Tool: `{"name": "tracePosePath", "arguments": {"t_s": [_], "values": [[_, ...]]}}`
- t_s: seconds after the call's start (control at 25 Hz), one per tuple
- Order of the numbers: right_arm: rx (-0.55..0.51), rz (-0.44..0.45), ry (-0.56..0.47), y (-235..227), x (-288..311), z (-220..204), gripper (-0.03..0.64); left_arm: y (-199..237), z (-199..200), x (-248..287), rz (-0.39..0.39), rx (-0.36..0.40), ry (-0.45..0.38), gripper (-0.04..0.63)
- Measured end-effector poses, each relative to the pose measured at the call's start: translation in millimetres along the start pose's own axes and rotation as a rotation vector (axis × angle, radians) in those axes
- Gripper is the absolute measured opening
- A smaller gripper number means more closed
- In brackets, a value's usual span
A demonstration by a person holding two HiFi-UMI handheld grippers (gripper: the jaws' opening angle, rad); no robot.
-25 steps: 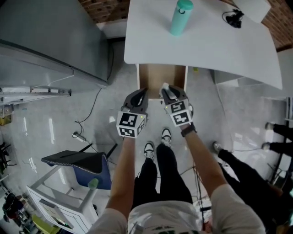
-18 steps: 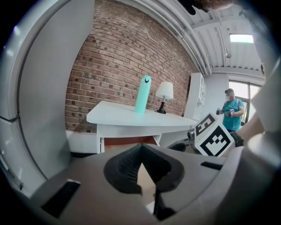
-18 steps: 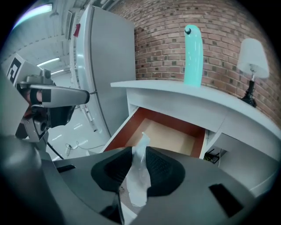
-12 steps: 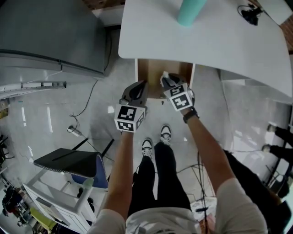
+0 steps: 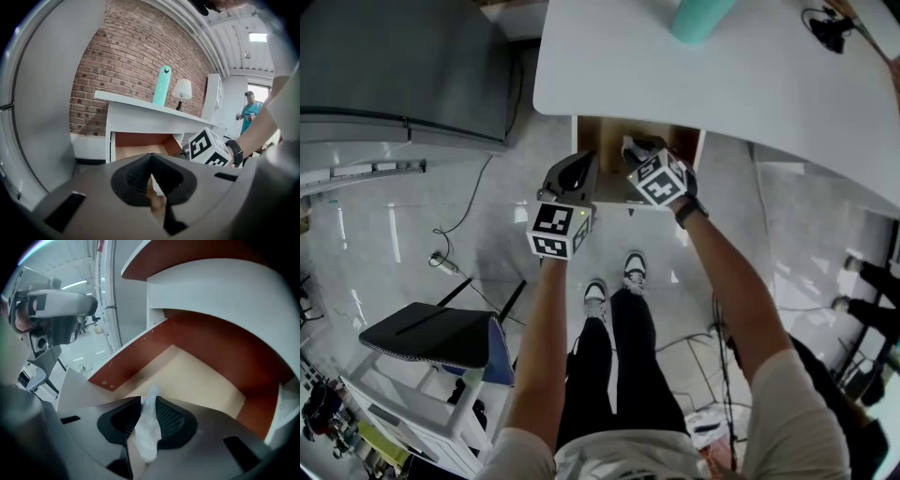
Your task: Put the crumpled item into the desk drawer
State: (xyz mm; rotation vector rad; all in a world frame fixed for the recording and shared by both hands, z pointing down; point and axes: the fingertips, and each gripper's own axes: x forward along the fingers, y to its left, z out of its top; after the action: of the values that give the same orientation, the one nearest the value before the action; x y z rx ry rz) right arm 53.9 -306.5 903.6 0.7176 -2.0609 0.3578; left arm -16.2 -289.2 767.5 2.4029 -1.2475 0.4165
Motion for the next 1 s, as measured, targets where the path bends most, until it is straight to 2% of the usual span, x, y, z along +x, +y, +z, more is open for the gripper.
{"name": "tracePosePath", "arguments": {"t_s": [0.24,0.52,0.76,1.0], "values": [[-0.113,0.027,0.051,2.3,19.4,-4.9,0.083,5.7,-4.3,5.7,0.002,0.005,-0.002,-0.002],[-0.109,0.055,0.097,7.6,33.5,-16.3,0.094,11.3,-7.9,2.9,0.004,0.013,0.002,-0.002],[-0.079,0.046,0.106,3.6,39.1,-24.1,0.194,14.9,-6.4,1.6,0.004,0.014,-0.001,-0.002],[-0.062,0.044,0.101,4.2,19.6,-14.1,0.202,9.4,-0.4,-2.1,-0.005,0.014,-0.004,-0.002]]}}
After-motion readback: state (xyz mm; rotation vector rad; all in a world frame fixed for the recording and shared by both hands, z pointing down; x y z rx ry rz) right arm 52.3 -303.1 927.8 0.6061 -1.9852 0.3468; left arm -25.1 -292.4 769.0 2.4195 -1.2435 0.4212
